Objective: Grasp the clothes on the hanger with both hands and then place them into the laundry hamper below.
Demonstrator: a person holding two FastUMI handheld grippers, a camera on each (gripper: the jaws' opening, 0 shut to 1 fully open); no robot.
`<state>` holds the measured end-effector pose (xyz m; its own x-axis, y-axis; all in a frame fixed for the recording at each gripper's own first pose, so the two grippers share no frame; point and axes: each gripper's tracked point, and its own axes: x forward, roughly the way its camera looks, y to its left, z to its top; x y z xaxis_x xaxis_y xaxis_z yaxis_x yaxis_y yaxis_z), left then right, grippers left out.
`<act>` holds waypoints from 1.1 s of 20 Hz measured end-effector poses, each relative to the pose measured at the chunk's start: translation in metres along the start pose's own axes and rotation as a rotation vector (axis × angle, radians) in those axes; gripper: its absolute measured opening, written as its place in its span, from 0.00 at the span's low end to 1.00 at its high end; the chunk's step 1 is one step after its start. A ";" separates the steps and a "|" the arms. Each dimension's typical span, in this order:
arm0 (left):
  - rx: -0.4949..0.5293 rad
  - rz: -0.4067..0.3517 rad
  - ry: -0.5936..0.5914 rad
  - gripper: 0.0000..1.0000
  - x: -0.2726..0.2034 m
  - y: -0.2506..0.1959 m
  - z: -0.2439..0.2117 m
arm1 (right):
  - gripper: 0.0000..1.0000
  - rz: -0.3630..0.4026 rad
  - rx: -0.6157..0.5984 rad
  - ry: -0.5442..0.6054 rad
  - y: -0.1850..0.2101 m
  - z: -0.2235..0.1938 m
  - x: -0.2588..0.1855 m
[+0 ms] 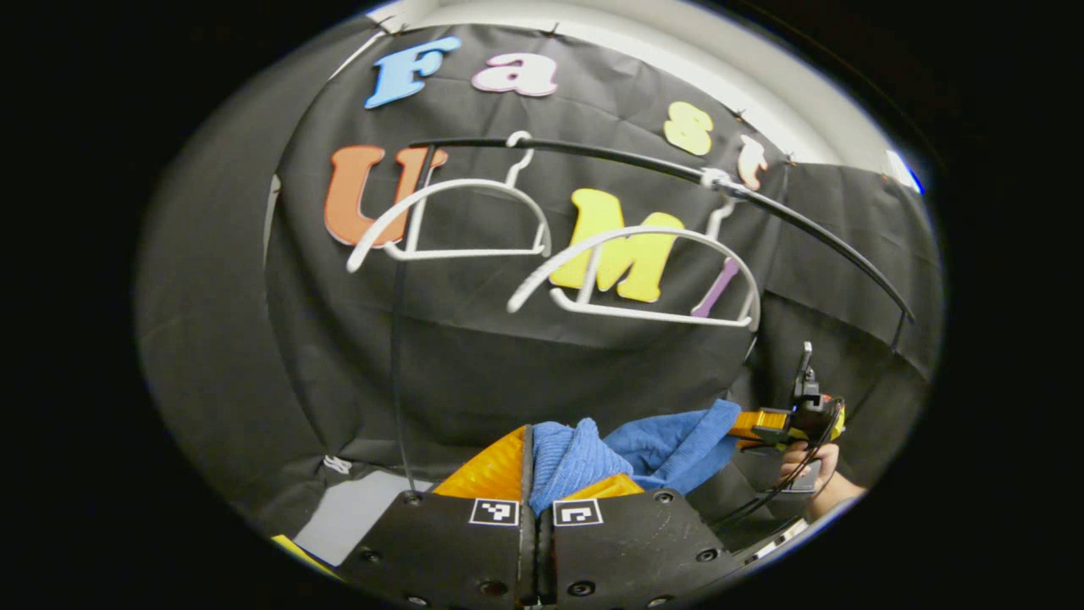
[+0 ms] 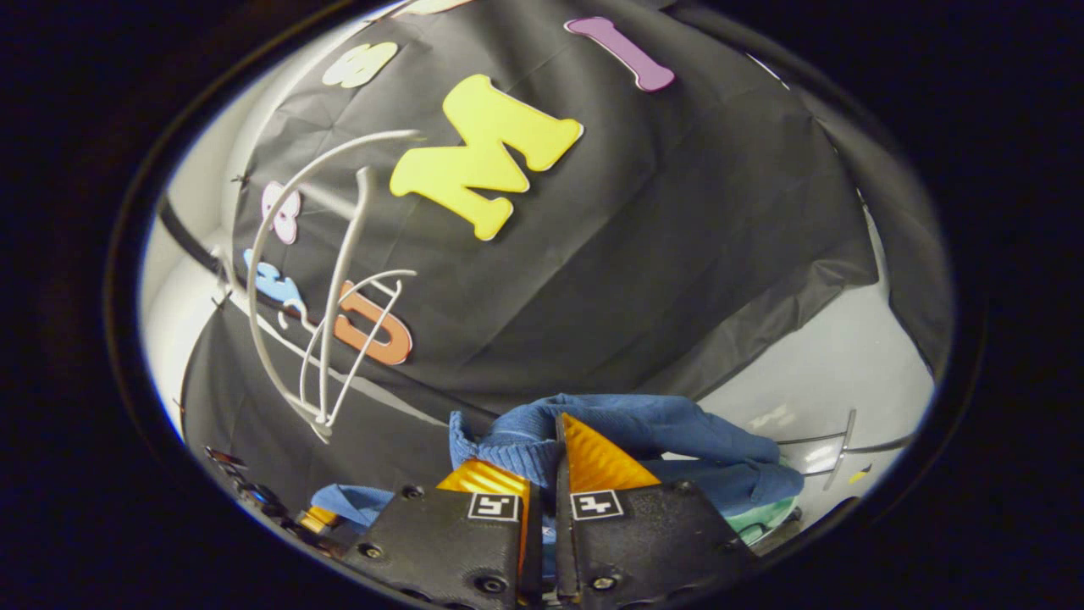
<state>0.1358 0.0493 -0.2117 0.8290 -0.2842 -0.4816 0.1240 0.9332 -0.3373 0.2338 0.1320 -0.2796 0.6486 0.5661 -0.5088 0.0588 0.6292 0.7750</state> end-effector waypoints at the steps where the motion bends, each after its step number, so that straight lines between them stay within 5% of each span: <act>1: 0.025 -0.022 -0.006 0.01 -0.005 -0.012 0.002 | 0.09 0.002 -0.004 -0.005 0.006 -0.006 -0.005; 17: 0.124 -0.383 -0.072 0.01 -0.048 -0.164 0.020 | 0.09 0.006 -0.075 -0.142 0.080 -0.065 -0.120; 22: 0.102 -0.412 -0.063 0.07 -0.048 -0.186 0.021 | 0.09 0.028 -0.081 -0.123 0.094 -0.071 -0.120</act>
<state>0.0843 -0.1061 -0.1092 0.7305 -0.6264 -0.2720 0.5020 0.7626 -0.4080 0.1074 0.1603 -0.1723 0.7375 0.5176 -0.4337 -0.0187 0.6576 0.7531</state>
